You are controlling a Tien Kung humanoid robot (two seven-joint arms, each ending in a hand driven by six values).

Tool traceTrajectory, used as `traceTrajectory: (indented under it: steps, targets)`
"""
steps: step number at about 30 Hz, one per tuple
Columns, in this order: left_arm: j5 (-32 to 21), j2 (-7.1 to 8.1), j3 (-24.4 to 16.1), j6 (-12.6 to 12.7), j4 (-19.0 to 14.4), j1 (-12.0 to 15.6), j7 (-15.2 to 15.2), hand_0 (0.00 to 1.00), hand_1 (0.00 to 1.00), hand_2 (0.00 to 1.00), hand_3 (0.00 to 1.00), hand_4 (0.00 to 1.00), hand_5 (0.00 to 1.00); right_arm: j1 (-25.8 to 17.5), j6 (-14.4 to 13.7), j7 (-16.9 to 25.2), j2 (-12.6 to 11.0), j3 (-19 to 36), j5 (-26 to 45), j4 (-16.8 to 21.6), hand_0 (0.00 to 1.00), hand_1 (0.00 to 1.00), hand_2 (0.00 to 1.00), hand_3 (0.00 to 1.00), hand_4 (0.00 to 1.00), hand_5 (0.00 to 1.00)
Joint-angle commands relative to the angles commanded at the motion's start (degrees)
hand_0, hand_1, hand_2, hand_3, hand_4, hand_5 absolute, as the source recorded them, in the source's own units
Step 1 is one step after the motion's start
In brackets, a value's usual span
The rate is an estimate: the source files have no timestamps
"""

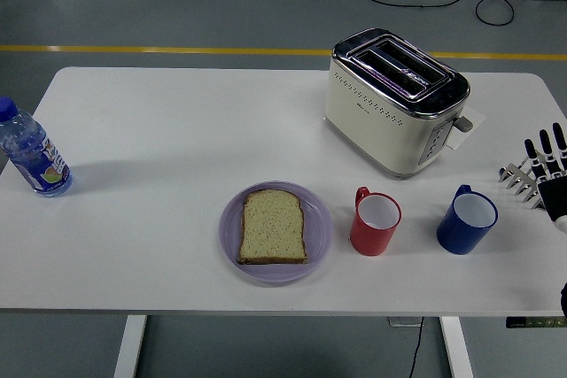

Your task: Pick up the cup,pour liquid into bread,place the cup on the desk

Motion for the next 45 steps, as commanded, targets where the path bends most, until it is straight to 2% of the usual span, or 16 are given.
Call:
traceTrajectory:
  steps: [15,45]
  targets:
    - [-0.1,0.03,0.6,0.0,0.0,0.3,0.0,0.646,0.592,0.592,0.527,0.293,0.760,-0.4,0.0,0.1,0.5,0.5,1.0,-0.1,0.639,0.578,0.653,0.609,0.577,0.177]
    - [0.3,0.01,-0.5,0.0,-0.1,-0.4,0.0,0.644,0.590,0.589,0.524,0.294,0.759,-0.1,-0.3,0.6,1.0,1.6,3.0,-0.2,0.612,0.554,0.644,0.604,0.567,0.147]
